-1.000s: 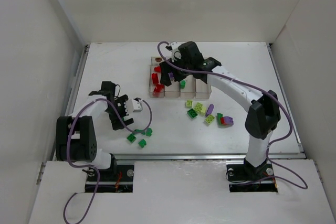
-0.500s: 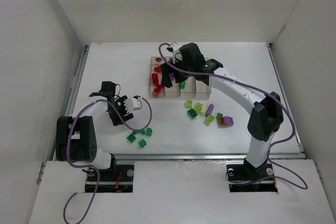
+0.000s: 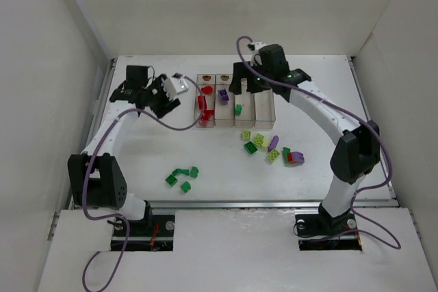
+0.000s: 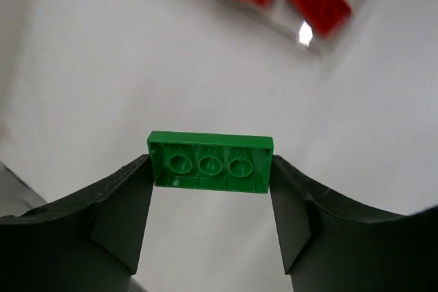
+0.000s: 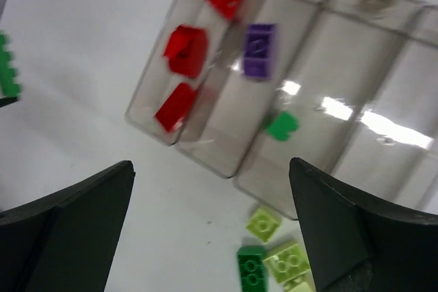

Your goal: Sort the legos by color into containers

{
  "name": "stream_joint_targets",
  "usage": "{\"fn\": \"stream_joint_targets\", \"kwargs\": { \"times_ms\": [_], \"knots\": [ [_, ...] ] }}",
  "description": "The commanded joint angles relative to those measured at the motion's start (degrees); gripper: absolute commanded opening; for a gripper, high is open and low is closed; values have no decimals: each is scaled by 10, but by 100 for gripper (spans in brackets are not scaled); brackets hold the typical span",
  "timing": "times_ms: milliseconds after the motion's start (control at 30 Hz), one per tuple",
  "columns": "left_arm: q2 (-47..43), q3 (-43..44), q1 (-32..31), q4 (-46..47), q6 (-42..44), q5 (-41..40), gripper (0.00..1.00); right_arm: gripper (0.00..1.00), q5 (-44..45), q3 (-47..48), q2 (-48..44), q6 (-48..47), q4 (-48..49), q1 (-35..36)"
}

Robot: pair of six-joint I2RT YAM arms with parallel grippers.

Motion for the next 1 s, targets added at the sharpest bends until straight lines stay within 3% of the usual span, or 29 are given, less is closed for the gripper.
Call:
{"fn": "stream_joint_targets", "kwargs": {
  "times_ms": [0, 133, 300, 500, 633, 667, 767, 800, 833, 967],
  "knots": [
    [29, 77, -56, 84, -78, 65, 20, 100, 48, 8, -35, 42, 35, -46],
    [120, 172, -157, 141, -138, 76, 22, 100, 89, 18, -22, 70, 12, -78],
    [240, 287, -216, 205, -206, 103, 27, 100, 110, 12, -22, 101, -1, -128],
    [316, 307, -256, 265, -216, 84, 33, 100, 157, 5, -22, 80, -23, -134],
    [348, 307, -261, 283, -211, 84, 49, 100, 164, 0, -22, 74, -29, -134],
    [348, 307, -261, 284, -200, 84, 60, 100, 164, 0, -22, 74, -29, -134],
    [355, 307, -261, 278, -188, 84, 80, 100, 158, 0, -22, 61, -29, -134],
    [355, 307, -266, 278, -181, 84, 94, 100, 152, 0, -22, 61, -29, -134],
    [355, 307, -266, 273, -181, 84, 100, 100, 152, 0, -22, 56, -34, -134],
    [341, 331, -277, 259, -204, 84, 100, 100, 158, -11, -28, 45, -34, -134]
  ]
}}
